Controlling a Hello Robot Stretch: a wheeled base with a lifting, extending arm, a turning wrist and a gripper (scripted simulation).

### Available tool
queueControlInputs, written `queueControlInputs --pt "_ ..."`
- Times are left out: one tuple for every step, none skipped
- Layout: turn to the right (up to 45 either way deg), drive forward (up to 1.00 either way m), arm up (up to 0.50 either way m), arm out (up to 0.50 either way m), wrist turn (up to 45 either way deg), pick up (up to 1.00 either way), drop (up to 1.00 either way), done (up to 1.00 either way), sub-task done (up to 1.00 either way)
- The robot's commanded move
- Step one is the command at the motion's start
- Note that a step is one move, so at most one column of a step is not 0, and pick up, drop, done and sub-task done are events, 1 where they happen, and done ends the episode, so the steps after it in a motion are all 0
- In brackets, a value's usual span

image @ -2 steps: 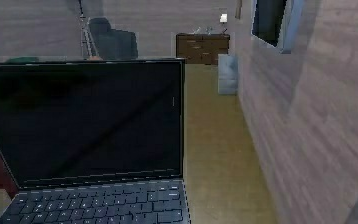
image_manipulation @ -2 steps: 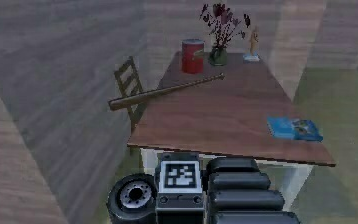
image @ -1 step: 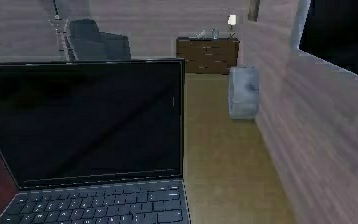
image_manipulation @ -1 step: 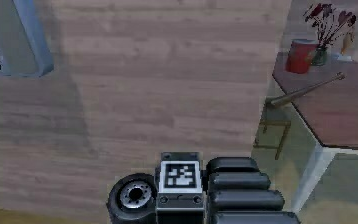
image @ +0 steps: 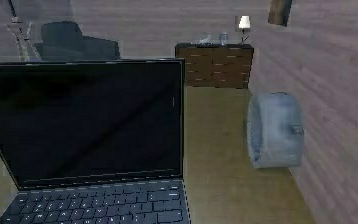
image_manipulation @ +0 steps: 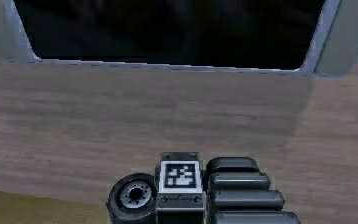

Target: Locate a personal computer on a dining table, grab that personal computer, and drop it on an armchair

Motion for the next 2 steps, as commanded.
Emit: queueControlInputs --pt "6.0 0.0 0.0 0.0 0.0 0.0 0.0 0.0 0.0" --pt "0.0 0.7 0.0 0.0 0.0 0.0 0.0 0.0 0.0"
